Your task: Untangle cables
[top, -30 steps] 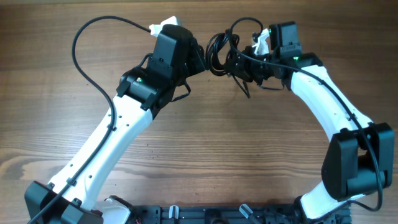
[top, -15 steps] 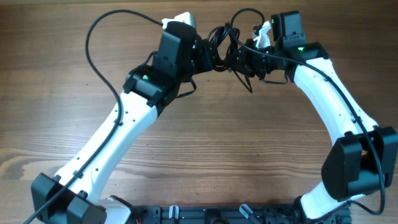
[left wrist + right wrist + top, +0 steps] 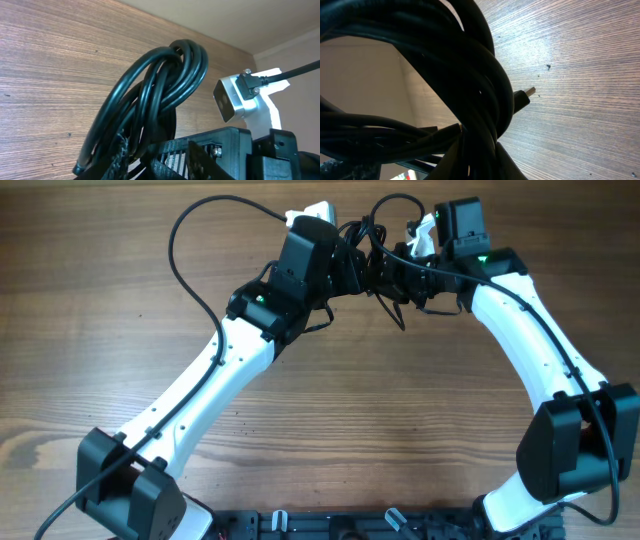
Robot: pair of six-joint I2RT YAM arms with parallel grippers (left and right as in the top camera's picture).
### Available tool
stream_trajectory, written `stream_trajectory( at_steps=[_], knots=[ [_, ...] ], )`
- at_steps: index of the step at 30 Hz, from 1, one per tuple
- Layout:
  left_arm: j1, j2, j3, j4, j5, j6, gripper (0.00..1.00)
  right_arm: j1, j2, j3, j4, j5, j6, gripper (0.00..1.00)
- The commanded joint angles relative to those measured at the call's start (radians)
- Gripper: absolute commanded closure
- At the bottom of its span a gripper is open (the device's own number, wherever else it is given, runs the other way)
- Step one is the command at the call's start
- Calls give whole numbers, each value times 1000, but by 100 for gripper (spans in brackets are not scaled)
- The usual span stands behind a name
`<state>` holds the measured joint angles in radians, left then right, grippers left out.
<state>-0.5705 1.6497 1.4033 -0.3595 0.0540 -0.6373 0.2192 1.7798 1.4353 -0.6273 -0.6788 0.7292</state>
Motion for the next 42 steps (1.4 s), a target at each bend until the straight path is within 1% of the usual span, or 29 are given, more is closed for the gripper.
stream_trajectory(
  at_steps=[1,7,12,13,16,20,23,24,30,35,39,42],
  knots=[
    [-4,41,9,-8,0,-6,63,11,3,31,9,-18,-28,96],
    [-4,56,9,-6,-35,-6,65,18,3,31,8,-28,-48,96],
    [-3,56,9,-6,-55,-6,71,19,3,31,5,-30,-53,96],
    [-3,56,9,-6,-80,-7,71,19,3,31,5,-49,-69,96],
    [-3,56,9,-5,-114,-8,71,19,3,31,-3,-75,-76,96],
    [-3,56,9,2,-158,-33,64,19,3,31,-19,-89,-101,96],
    [-3,56,9,5,-157,-33,65,19,3,31,-26,-90,-105,96],
    [-3,56,9,5,-157,-33,67,19,3,31,-26,-92,-105,96],
    [-3,56,9,4,-157,-32,87,19,3,31,-24,-109,-111,96],
    [-3,56,9,1,-157,-32,96,19,3,31,-24,-109,-124,96],
    [13,39,9,-23,-156,-28,96,19,3,31,-24,-84,-128,96],
    [52,3,9,-64,-113,-27,96,19,3,31,-24,-35,-128,96]
  ],
)
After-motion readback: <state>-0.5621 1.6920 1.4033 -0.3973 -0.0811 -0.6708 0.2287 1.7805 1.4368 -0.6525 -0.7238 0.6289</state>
